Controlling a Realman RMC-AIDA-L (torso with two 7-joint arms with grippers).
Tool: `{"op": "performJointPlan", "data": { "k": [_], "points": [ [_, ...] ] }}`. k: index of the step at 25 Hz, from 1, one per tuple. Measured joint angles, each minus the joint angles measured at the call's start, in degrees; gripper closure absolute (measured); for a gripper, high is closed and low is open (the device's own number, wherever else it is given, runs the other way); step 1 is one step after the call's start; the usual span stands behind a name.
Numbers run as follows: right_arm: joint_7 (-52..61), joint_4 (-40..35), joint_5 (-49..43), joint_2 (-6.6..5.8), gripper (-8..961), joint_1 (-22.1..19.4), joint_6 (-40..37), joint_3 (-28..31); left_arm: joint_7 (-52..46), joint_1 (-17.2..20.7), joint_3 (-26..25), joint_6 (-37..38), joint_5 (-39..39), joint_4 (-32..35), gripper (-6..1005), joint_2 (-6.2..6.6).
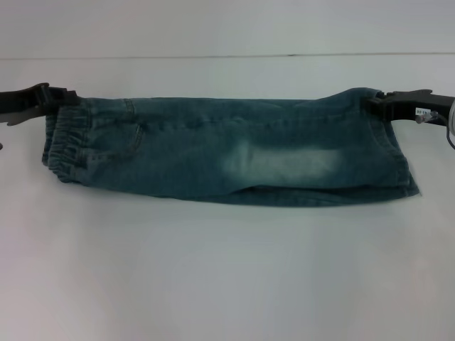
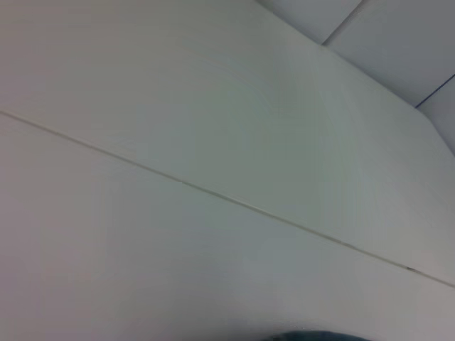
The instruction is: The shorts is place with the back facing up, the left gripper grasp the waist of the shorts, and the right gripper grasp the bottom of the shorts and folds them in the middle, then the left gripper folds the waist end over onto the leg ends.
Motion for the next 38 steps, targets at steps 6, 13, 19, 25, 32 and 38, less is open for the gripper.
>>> {"op": "performJointPlan", "data": {
  "k": [6,13,19,25,32,38],
  "points": [
    [0.31,0.06,0.01,-0.14,690,-0.26,-0.22,-0.06,0.53,0.27,0.01,-3.08,-0.13,-0.17,720,-0.03],
    [0.98,0.1,-0.02,-0.51,397,-0.54,-0.56,0.06,0.55,0.38,0.85,-5.46,0.32,-0.17,501,-0.04],
    [2.08,-0.54,0.01,-1.62,242,-1.37,-3.01,1.06,3.33,1.16,1.07,-3.3,0.49,0.41,233,0.48],
    [2.19,-1.56,2.87,-3.63,48,-3.1,-10.86,3.14,7.13,3.37,4.29,4.06,3.89,5.01,104,0.55],
    [0.88,-1.94,5.07,-4.67,50,-4.57,-18.67,2.72,10.9,5.85,4.54,9.4,4.48,9.32,89,0.86],
    [-0.89,-2.1,5.09,-4.7,52,-4.63,-25.63,2.52,15.44,5.91,7.52,8.44,5.64,9.25,91,0.39]
  ]
}}
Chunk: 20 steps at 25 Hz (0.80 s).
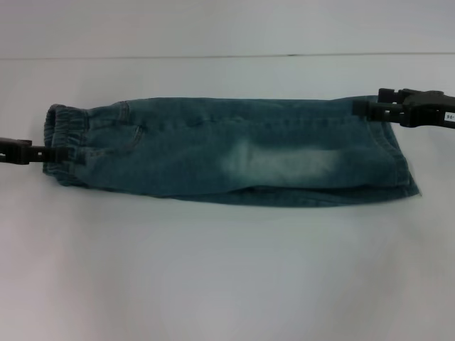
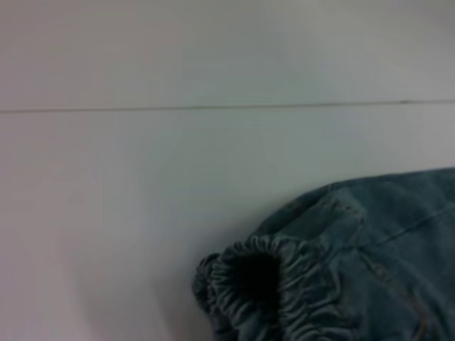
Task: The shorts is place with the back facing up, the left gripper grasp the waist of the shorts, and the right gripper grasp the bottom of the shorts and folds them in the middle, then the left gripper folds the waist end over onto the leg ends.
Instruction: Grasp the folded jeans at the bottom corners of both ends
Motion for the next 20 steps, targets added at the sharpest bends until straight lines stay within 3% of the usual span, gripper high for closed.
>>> {"op": "performJointPlan", "data": {
  "k": [7,20],
  "points": [
    [-0.19,-0.01,-0.03,0.26,54,0.04,-1.21,-0.11,-0.38,-0.64,4.53,-4.75,5.02,-0.46,92,-0.75],
    [-0.49,0.32,-0.03,0.61,58,0.5,0.01,-0.12,0.09,-3.18,4.95,-7.35,5.55,-4.79,120,-0.78]
  ]
}}
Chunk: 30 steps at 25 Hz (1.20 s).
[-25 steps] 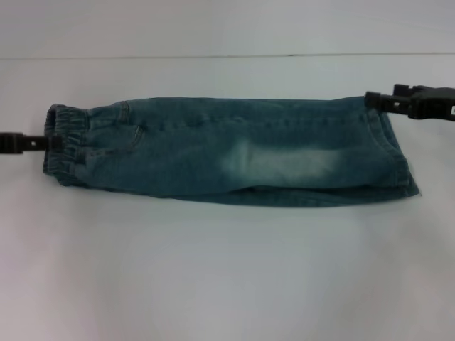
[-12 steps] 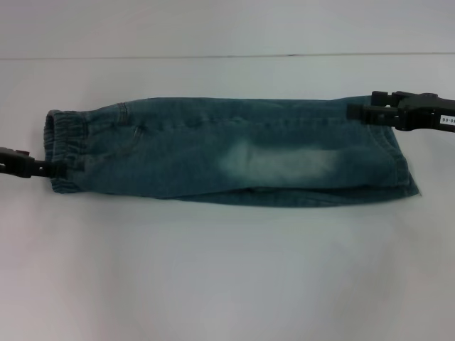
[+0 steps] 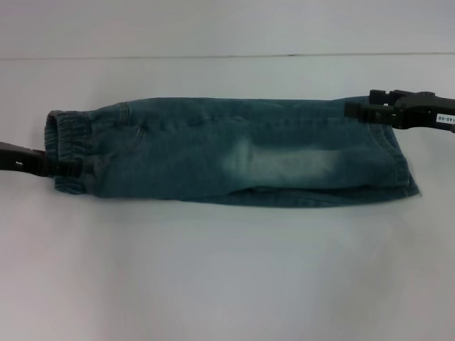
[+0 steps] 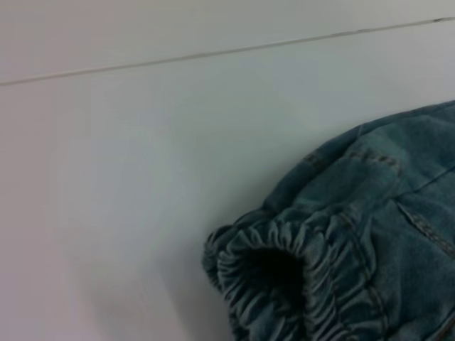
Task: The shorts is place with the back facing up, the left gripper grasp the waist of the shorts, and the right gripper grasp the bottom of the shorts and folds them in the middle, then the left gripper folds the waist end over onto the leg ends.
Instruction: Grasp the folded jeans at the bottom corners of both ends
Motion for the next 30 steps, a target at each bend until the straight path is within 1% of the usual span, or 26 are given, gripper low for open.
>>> {"op": "performJointPlan", "data": {
  "k": [6,11,17,21,23,27,30],
  "points": [
    [-0.35,0.21,0.03,-0.01,59,-0.13,0.64,0.11,0.23,-0.9,0.44,0.31,0.11,-0.72,132,-0.05],
    [-0.43,0.29,0.03,-0.03,60,-0.49,1.13,0.04,0.11,-0.58,1.48,0.11,0.37,-0.33,143,-0.08],
    [-0.54,0.31,-0.01,0.12,60,-0.53,1.14,0.0,0.13,-0.6,1.47,-0.12,0.38,-0.32,372,-0.09],
    [-0.84,0.31,-0.24,0.35,61,-0.24,0.77,-0.1,0.14,-0.85,1.54,-0.17,0.38,-0.5,542,-0.09],
    [-1.16,0.31,-0.26,0.46,61,-0.1,0.61,-0.79,0.14,-0.94,1.54,-0.18,0.37,-0.56,626,-0.1],
    [-1.44,-0.04,-0.12,0.53,59,-0.01,-0.87,-3.95,0.14,-0.97,1.54,-0.2,0.13,-0.66,788,-0.17],
    [-1.67,-0.24,-0.13,0.54,61,0.29,-2.92,-6.2,0.19,-0.99,1.54,-0.2,0.03,-0.68,818,-0.22]
  ]
}}
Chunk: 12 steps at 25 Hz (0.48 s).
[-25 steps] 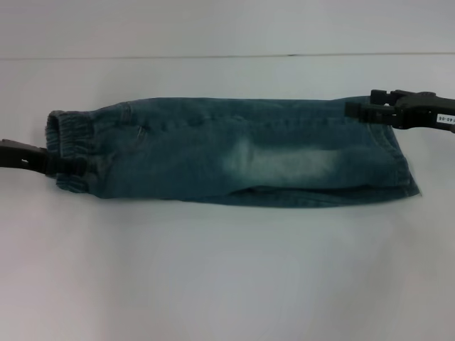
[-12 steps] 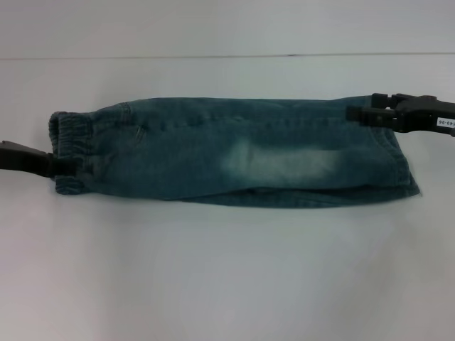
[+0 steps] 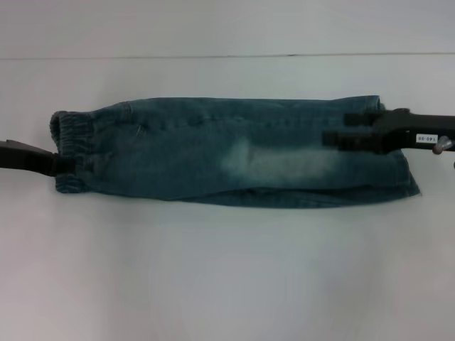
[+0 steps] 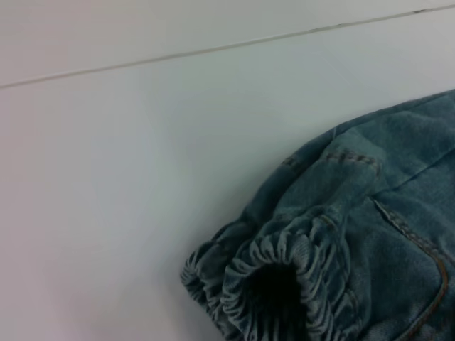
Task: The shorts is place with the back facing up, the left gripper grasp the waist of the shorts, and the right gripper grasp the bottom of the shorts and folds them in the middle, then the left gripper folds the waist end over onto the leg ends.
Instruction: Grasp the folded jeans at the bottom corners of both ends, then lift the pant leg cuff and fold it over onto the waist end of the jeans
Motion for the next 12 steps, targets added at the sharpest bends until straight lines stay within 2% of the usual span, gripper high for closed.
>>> {"op": "performJointPlan", "data": {
  "k": [12],
  "points": [
    [-0.84,-0.01,-0.2,-0.4,61,0.86,-11.29,-3.38,-0.03,-0.87,0.06,3.79,-0.1,1.7,895,-0.43]
  ]
}}
